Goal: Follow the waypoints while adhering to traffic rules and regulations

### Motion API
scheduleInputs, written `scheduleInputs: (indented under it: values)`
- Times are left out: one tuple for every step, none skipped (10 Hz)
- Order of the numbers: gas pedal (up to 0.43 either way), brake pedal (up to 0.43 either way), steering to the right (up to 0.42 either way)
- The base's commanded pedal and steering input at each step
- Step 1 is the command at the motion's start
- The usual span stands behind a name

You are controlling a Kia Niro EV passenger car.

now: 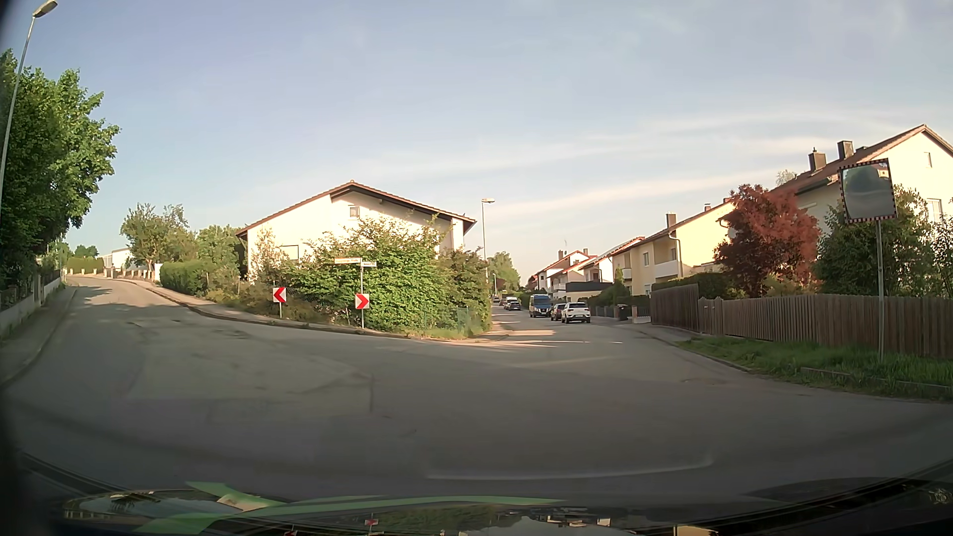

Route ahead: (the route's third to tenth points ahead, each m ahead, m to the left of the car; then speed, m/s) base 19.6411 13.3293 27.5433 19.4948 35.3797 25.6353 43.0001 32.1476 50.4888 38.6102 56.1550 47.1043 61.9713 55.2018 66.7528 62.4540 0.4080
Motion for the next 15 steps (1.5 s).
scheduleInputs:
  values:
    - [0.0,0.049,-0.168]
    - [0.0,0.055,-0.17]
    - [0.0,0.073,-0.173]
    - [0.0,0.104,-0.177]
    - [0.0,0.11,-0.18]
    - [0.0,0.116,-0.182]
    - [0.0,0.122,-0.185]
    - [0.0,0.122,-0.189]
    - [0.0,0.116,-0.195]
    - [0.0,0.091,-0.201]
    - [0.0,0.091,-0.206]
    - [0.0,0.091,-0.211]
    - [0.0,0.098,-0.213]
    - [0.0,0.091,-0.213]
    - [0.0,0.104,-0.213]
